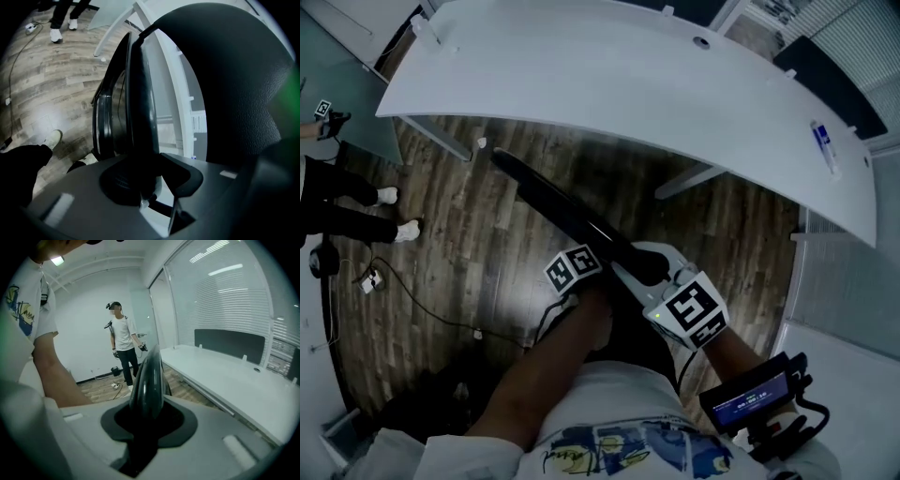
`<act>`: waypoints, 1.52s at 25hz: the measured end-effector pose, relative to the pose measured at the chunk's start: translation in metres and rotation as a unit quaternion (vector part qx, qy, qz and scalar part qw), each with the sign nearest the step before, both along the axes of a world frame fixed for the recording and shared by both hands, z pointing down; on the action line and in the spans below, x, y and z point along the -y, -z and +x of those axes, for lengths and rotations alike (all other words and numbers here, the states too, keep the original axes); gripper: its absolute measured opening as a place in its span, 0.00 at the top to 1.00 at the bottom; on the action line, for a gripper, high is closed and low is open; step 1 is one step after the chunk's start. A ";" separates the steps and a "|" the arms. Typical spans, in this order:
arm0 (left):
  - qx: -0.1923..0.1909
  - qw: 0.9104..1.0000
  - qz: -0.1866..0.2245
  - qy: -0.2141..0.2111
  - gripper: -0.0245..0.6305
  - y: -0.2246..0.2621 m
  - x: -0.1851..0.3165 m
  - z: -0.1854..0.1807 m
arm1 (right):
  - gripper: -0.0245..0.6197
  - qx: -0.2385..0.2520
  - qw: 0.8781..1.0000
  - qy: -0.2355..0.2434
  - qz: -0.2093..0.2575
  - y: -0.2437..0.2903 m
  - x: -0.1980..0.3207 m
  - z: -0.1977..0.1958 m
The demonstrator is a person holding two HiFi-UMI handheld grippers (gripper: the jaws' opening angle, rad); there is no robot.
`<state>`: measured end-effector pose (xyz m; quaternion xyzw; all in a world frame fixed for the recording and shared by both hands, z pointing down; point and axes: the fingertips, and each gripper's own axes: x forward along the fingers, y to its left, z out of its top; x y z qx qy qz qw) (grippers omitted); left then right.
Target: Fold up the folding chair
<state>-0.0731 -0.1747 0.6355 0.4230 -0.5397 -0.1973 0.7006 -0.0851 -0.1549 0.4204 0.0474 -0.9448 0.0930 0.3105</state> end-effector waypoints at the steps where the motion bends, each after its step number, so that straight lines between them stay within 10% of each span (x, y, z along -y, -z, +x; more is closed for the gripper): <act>1: 0.003 1.000 -0.002 0.014 0.75 -0.002 0.010 -0.005 | 0.84 0.000 1.000 0.013 -0.003 -0.002 0.010 -0.003; 18: 0.007 0.989 -0.017 0.145 0.76 -0.016 0.083 -0.013 | 0.83 0.027 0.987 0.152 -0.052 -0.017 0.098 -0.002; 38: 0.016 0.991 -0.014 0.132 0.76 -0.032 0.154 0.016 | 0.83 0.065 0.977 0.186 -0.078 -0.036 0.185 0.036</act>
